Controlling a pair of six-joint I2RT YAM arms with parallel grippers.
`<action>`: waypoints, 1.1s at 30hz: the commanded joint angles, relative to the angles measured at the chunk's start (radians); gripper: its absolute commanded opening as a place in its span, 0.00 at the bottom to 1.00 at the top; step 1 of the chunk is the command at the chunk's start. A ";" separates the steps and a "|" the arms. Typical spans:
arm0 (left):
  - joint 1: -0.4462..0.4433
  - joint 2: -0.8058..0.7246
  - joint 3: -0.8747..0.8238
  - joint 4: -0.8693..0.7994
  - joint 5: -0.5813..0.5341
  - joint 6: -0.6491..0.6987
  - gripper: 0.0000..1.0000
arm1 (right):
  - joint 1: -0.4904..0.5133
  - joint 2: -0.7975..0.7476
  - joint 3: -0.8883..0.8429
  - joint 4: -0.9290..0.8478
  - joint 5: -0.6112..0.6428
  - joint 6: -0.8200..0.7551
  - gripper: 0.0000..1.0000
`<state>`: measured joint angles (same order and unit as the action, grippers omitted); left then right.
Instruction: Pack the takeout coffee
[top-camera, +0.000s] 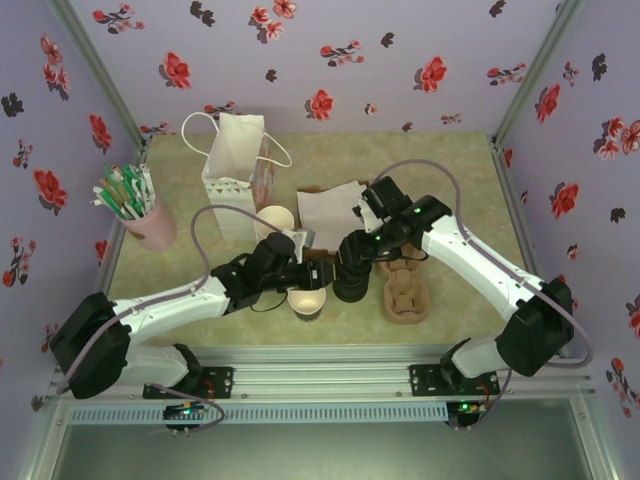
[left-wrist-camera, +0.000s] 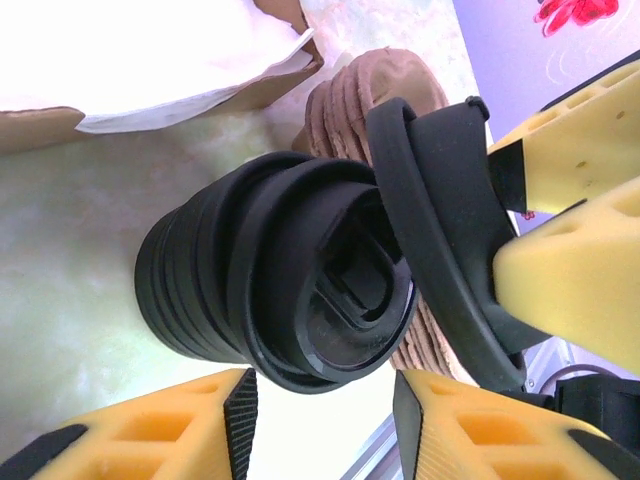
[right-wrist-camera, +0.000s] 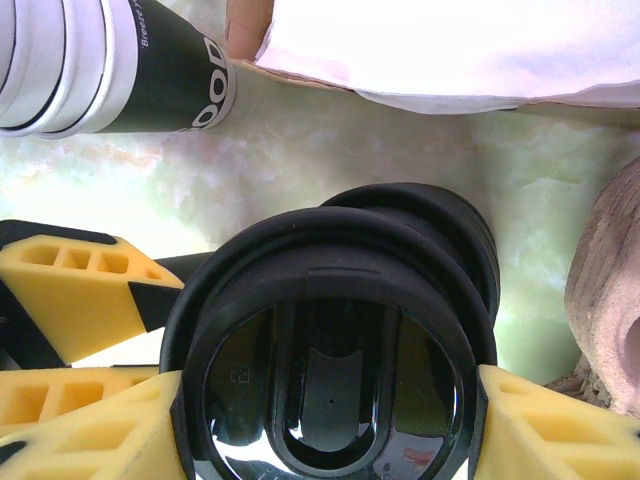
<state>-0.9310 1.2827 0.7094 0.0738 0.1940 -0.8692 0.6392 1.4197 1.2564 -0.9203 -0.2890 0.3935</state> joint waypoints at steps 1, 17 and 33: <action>0.012 -0.019 -0.006 -0.099 -0.019 -0.024 0.43 | -0.006 0.013 -0.014 -0.002 0.017 0.000 0.60; 0.005 -0.100 0.051 -0.138 -0.022 -0.013 0.51 | -0.004 -0.021 0.017 -0.044 0.053 -0.001 0.60; -0.035 -0.305 0.076 -0.205 -0.122 0.015 0.92 | 0.126 -0.063 0.016 -0.039 0.078 -0.008 0.60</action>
<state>-0.9546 1.0348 0.7532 -0.0856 0.1257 -0.8799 0.7368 1.3693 1.2552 -0.9401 -0.2443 0.3931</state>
